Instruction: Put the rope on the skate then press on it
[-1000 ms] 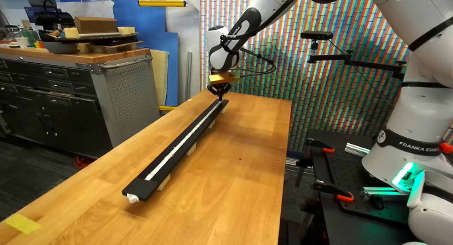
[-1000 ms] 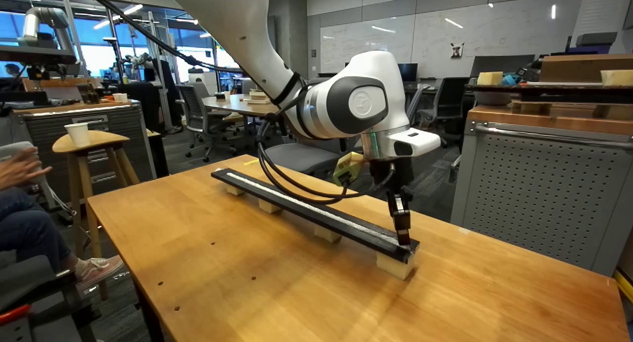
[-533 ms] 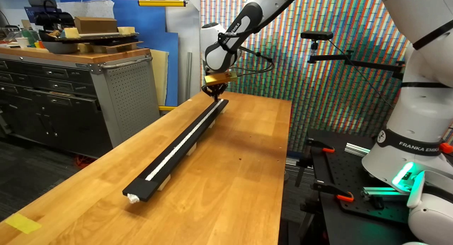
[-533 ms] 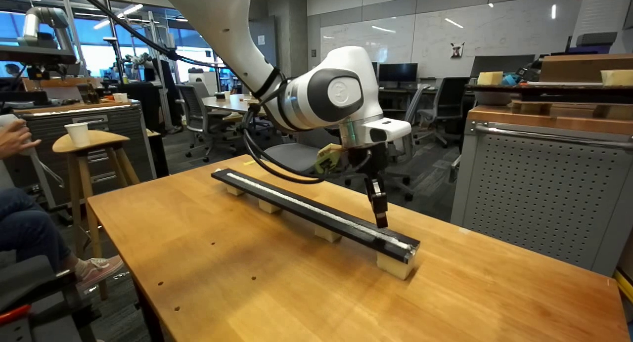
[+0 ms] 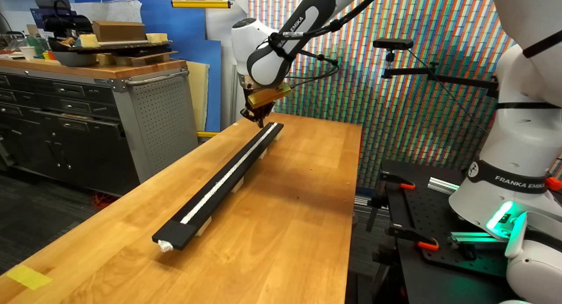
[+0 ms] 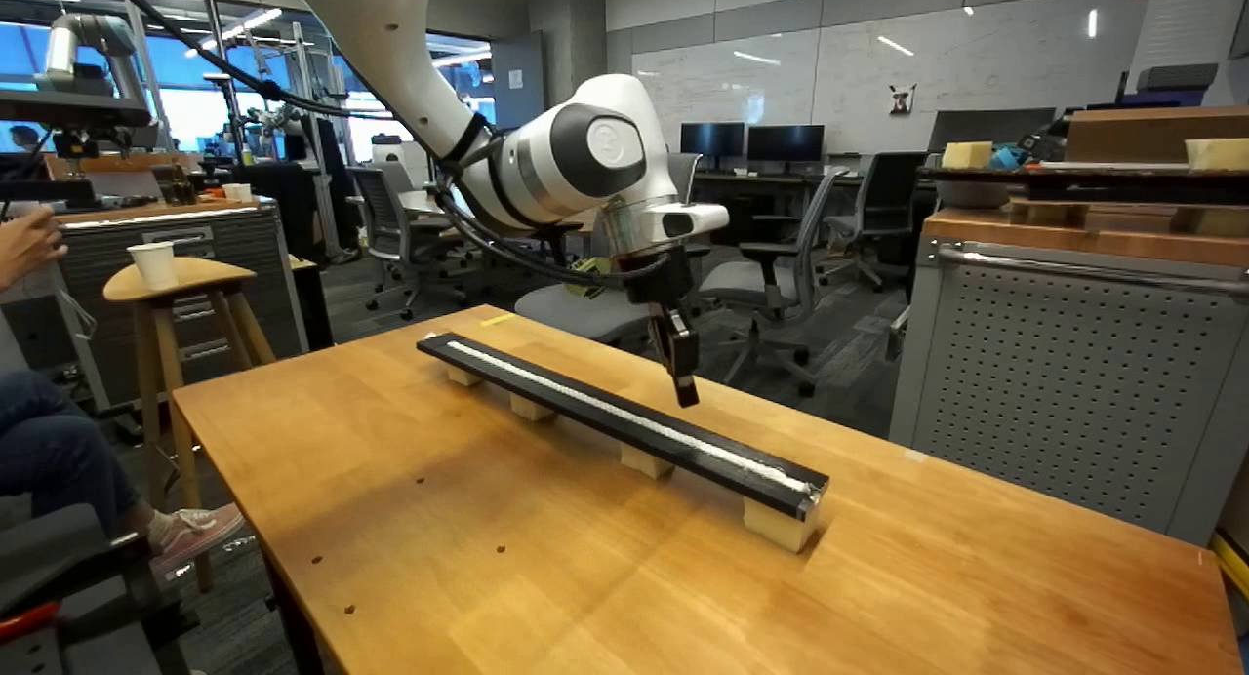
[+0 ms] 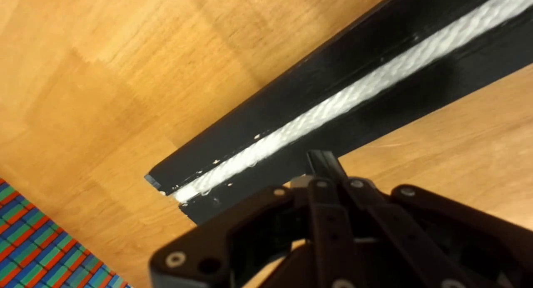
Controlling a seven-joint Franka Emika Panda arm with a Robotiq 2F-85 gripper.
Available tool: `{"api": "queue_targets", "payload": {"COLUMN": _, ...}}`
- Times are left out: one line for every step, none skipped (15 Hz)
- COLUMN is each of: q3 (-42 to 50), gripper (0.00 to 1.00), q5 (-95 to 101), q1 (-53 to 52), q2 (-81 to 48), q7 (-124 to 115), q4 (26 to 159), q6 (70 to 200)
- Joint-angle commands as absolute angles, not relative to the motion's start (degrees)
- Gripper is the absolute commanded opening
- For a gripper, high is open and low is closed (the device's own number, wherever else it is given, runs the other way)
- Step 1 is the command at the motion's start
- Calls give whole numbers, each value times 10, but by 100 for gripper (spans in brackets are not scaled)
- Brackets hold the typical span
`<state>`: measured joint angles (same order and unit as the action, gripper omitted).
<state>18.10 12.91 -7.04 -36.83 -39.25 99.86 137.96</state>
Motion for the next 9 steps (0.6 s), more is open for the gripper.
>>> {"api": "queue_targets", "payload": {"q3": 146, "gripper": 0, "q5": 140, "q1": -66, "q2": -318, "q7": -320, "q4": 1023, "q6": 1333}}
{"api": "queue_targets", "payload": {"q3": 137, "gripper": 0, "q5": 138, "q1": -66, "q2": -310, "q7": -301, "q4": 1024, "q6": 1317}}
{"api": "queue_targets", "payload": {"q3": 129, "gripper": 0, "q5": 136, "q1": -66, "q2": -305, "q7": -282, "q4": 1020, "q6": 1295}}
{"api": "queue_targets", "payload": {"q3": 122, "gripper": 0, "q5": 135, "q1": -66, "q2": -298, "q7": -265, "q4": 1019, "q6": 1277}}
{"api": "queue_targets", "payload": {"q3": 113, "gripper": 0, "q5": 133, "q1": -65, "q2": -292, "q7": -248, "q4": 1019, "q6": 1258}}
{"api": "queue_targets", "payload": {"q3": 107, "gripper": 0, "q5": 135, "q1": -64, "q2": -288, "q7": -236, "q4": 1017, "q6": 1238}}
{"api": "queue_targets", "payload": {"q3": 102, "gripper": 0, "q5": 138, "q1": -65, "q2": -284, "q7": -227, "q4": 1018, "q6": 1222}}
{"api": "queue_targets", "payload": {"q3": 97, "gripper": 0, "q5": 138, "q1": -64, "q2": -281, "q7": -218, "q4": 1018, "q6": 1207}}
{"api": "queue_targets", "payload": {"q3": 94, "gripper": 6, "q5": 141, "q1": -64, "q2": -278, "q7": -214, "q4": 1020, "q6": 1196}}
